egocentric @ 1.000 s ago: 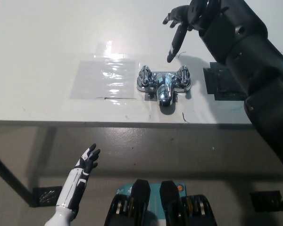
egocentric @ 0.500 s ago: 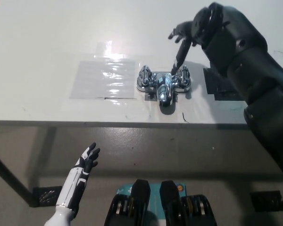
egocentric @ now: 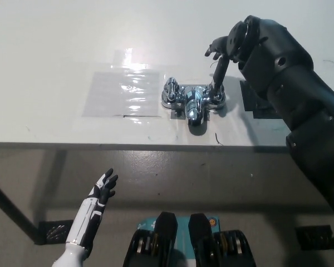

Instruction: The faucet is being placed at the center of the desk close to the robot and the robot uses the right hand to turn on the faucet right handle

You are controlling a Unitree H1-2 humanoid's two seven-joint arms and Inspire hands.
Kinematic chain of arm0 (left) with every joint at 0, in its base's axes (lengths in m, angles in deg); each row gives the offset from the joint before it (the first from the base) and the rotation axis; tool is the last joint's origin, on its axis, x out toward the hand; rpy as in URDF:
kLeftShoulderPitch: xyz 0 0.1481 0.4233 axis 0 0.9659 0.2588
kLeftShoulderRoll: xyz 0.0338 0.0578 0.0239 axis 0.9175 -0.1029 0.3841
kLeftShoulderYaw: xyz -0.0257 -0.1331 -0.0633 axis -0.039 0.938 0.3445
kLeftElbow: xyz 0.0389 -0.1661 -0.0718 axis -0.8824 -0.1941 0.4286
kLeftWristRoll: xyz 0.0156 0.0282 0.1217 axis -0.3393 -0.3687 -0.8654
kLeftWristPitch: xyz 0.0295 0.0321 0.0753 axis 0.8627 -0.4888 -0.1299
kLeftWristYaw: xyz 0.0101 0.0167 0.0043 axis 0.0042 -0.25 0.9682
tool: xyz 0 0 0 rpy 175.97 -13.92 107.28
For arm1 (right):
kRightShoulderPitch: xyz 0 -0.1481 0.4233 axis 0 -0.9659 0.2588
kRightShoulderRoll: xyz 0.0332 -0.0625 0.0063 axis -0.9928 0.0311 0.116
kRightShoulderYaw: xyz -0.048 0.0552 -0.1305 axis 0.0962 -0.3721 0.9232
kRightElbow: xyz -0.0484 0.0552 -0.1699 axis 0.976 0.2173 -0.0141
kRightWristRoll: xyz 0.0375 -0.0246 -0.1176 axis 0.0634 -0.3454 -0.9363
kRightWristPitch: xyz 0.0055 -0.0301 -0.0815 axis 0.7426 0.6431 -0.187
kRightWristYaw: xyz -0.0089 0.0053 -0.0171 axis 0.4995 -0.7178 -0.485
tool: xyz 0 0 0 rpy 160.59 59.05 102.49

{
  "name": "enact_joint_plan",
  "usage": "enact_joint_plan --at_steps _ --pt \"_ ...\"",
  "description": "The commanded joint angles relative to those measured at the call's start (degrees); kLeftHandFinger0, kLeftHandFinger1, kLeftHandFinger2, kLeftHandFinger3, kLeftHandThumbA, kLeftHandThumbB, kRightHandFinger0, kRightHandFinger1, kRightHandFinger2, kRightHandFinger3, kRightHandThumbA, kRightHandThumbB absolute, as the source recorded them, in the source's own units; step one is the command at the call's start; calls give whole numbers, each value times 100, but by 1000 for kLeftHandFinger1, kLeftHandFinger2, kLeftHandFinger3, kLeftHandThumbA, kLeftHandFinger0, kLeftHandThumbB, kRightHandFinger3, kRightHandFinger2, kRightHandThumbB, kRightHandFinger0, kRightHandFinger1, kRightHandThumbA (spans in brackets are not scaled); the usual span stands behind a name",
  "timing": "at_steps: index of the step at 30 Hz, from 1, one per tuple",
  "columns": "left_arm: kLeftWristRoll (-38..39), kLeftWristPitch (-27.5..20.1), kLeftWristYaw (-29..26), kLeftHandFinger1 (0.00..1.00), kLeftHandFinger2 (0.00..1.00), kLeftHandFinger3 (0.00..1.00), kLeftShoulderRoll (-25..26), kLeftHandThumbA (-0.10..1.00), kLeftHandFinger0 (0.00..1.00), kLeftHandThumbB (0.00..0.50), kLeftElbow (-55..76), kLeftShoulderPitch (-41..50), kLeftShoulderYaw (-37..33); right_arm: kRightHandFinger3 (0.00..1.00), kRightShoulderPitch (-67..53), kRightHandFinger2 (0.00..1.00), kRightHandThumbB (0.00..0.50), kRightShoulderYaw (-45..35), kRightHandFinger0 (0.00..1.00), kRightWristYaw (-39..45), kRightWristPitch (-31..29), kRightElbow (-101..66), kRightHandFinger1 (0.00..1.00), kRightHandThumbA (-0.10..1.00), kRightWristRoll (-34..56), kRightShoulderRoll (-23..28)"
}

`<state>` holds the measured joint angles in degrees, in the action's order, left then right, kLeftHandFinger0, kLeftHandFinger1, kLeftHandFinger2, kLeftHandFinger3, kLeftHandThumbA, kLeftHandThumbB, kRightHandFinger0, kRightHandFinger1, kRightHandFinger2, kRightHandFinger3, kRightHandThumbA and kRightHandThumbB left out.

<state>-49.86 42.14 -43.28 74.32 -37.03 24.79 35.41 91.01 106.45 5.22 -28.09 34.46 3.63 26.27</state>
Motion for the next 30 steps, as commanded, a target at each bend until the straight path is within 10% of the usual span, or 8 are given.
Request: enact_joint_plan --at_steps 1,30 --pt "-49 -225 -19 1000 1000 1000 38 1000 1000 150 171 -70 -20 1000 241 1000 75 -41 1000 -222 -64 -25 1000 1000 -62 -17" --pt "59 -190 35 1000 1000 1000 50 1000 1000 155 226 -60 -6 1000 45 1000 187 376 1000 -1161 396 -36 1000 1000 -612 -69"
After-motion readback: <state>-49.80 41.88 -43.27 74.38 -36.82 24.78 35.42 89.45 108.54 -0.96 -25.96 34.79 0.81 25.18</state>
